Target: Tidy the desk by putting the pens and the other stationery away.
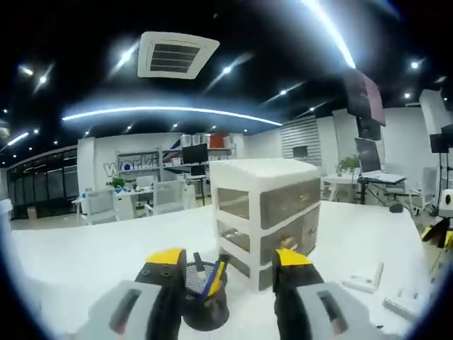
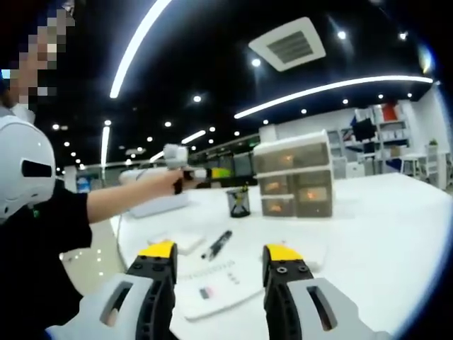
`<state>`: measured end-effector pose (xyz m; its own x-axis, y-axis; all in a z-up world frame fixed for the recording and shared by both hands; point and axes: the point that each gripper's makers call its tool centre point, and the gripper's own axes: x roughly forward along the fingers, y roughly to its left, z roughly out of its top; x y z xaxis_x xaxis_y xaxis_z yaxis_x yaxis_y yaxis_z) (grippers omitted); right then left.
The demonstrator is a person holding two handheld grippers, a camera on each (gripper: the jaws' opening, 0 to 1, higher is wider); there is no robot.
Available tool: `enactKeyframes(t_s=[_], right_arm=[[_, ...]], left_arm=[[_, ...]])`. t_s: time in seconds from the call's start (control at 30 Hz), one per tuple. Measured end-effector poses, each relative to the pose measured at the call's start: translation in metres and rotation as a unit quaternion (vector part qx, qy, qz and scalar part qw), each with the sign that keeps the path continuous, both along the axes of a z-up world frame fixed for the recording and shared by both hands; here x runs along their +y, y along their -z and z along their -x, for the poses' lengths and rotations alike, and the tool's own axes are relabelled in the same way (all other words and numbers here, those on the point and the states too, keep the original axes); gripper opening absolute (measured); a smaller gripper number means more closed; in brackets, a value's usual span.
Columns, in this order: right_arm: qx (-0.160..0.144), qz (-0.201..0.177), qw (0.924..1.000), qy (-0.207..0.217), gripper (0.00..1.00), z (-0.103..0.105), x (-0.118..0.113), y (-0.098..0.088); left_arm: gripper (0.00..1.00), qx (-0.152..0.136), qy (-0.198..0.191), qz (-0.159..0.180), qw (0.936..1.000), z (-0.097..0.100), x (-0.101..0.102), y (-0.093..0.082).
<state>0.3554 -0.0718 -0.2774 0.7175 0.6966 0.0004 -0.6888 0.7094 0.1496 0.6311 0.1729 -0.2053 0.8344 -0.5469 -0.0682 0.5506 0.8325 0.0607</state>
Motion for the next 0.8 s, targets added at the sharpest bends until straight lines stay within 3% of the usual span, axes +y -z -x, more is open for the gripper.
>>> enactKeyframes(t_s=[0.23, 0.43, 0.63, 0.8], right_arm=[[0.002, 0.002, 1.0, -0.004, 0.47, -0.002, 0.001, 0.001], [0.005, 0.0, 1.0, -0.008, 0.48, -0.004, 0.002, 0.001], [0.009, -0.007, 0.9998, -0.013, 0.49, -0.007, 0.0, 0.001], [0.011, -0.01, 0.9998, -0.015, 0.49, -0.009, -0.002, 0.0]], left_arm=[[0.53, -0.01, 0.026, 0.016, 0.9995, 0.048, -0.014, 0.005], [0.56, -0.015, 0.036, 0.027, 0.9989, 0.079, -0.012, 0.008], [0.58, -0.013, 0.038, 0.02, 0.999, 0.118, -0.011, 0.023], [0.6, -0.011, 0.034, 0.044, 0.9984, 0.139, -0.002, 0.028]])
